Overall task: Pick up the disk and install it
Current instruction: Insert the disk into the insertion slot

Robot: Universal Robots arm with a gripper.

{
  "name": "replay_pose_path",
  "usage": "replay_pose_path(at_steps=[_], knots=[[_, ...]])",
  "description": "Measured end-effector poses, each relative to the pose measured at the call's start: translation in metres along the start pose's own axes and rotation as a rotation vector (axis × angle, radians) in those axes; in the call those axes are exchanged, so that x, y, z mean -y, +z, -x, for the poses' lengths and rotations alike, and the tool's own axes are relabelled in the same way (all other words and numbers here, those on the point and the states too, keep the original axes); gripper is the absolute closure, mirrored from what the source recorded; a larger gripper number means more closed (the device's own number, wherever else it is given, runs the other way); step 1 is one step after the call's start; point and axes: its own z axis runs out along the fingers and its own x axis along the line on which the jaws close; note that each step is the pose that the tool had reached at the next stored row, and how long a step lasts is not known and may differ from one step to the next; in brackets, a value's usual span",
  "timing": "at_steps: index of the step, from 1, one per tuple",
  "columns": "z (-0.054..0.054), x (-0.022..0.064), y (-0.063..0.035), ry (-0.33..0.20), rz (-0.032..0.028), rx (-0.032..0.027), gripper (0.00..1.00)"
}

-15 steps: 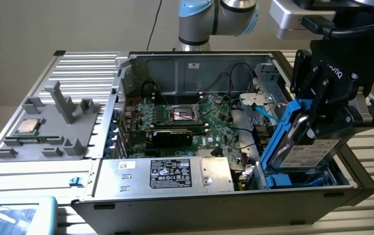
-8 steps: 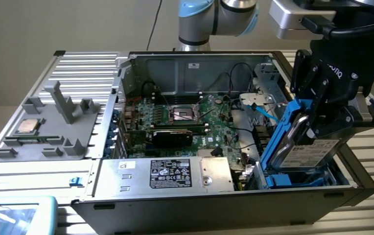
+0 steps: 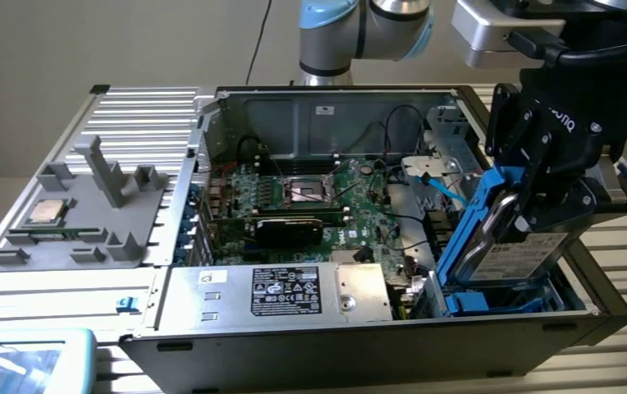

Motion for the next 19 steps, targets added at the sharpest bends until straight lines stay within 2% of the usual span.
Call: replay_pose_path(at_steps=[13,19], knots=[[-0.0005,0.0005,0.0010,-0.004,0.0001,0.0002,0.63],[-0.0027,0.0027,0.0011,-0.004,0.0009,0.0023,0.63]])
